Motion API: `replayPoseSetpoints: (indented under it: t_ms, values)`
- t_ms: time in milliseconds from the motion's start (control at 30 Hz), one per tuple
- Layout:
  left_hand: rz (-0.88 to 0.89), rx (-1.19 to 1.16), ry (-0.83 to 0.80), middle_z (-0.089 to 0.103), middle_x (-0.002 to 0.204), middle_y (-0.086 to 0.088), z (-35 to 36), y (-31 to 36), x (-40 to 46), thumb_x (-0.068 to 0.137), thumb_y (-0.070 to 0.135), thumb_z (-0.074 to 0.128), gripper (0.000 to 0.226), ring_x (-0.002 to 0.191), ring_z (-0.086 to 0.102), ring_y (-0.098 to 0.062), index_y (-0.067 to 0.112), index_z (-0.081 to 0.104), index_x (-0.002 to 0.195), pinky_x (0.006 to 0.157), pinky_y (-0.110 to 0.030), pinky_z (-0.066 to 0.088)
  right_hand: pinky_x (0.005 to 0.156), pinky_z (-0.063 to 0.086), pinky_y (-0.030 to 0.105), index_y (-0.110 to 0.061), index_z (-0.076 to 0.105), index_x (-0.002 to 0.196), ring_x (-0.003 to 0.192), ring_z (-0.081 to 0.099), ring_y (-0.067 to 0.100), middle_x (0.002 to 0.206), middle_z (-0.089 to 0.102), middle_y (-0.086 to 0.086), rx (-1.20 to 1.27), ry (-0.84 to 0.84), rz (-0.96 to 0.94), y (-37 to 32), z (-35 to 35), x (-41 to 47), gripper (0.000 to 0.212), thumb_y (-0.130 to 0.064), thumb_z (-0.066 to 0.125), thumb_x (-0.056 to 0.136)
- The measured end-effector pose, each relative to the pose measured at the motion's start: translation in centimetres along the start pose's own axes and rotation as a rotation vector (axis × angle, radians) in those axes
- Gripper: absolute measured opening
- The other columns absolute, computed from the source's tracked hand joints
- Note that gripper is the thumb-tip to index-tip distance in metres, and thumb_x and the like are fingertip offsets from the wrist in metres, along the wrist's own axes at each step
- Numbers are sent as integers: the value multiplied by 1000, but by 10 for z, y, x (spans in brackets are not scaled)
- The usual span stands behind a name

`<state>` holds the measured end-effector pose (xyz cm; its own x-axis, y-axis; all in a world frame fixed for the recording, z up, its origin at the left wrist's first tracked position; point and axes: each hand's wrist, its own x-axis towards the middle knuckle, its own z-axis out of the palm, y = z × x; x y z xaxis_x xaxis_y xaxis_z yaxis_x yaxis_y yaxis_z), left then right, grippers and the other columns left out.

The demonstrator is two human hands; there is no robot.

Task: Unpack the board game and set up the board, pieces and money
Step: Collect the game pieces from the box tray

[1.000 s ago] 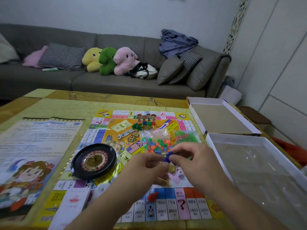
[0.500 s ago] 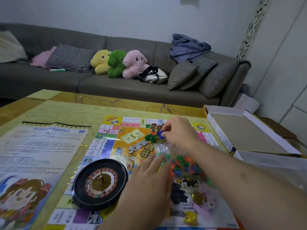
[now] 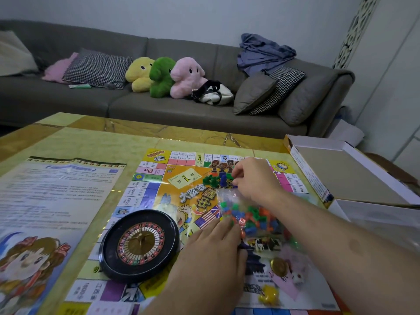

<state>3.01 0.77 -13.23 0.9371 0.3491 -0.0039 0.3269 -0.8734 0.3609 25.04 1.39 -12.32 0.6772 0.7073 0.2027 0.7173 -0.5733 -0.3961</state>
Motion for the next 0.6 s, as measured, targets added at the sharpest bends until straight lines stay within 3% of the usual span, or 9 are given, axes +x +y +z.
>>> replayPoseSetpoints:
  t_ms: [167,300,400,467,600]
  values:
    - [-2,-14,18,12,170,19,1,0,0,109,50,32,52,156,14,-8,38,22,158,128,-36,12,97,60,40,-15,80,117,103,72,20,115,77,6,70,2,26,-1,1,-1,25,-12,79,92]
    - [2,-34,34,18,168,19,2,0,0,108,49,33,48,153,21,-7,38,28,155,128,-36,18,97,56,31,-15,77,124,106,70,17,121,76,3,110,51,8,-1,-3,-8,28,-14,75,96]
    - [-2,-36,25,20,167,19,-1,2,-2,109,47,32,48,151,23,-7,38,28,156,127,-36,19,96,60,32,-17,79,116,102,72,14,118,77,2,184,173,-8,3,-19,-19,21,-11,66,101]
    - [-6,-47,16,20,167,18,-6,4,-5,110,42,33,48,151,23,-8,37,26,158,126,-35,20,87,63,31,-19,79,107,94,73,11,107,77,-2,244,212,-6,8,-34,-34,23,-6,61,102]
    - [-43,-109,17,26,166,18,-15,3,-10,105,17,50,60,148,35,-13,36,30,158,122,-36,34,73,57,22,-23,72,94,87,67,3,90,70,-12,253,196,-13,19,-62,-89,29,0,56,100]
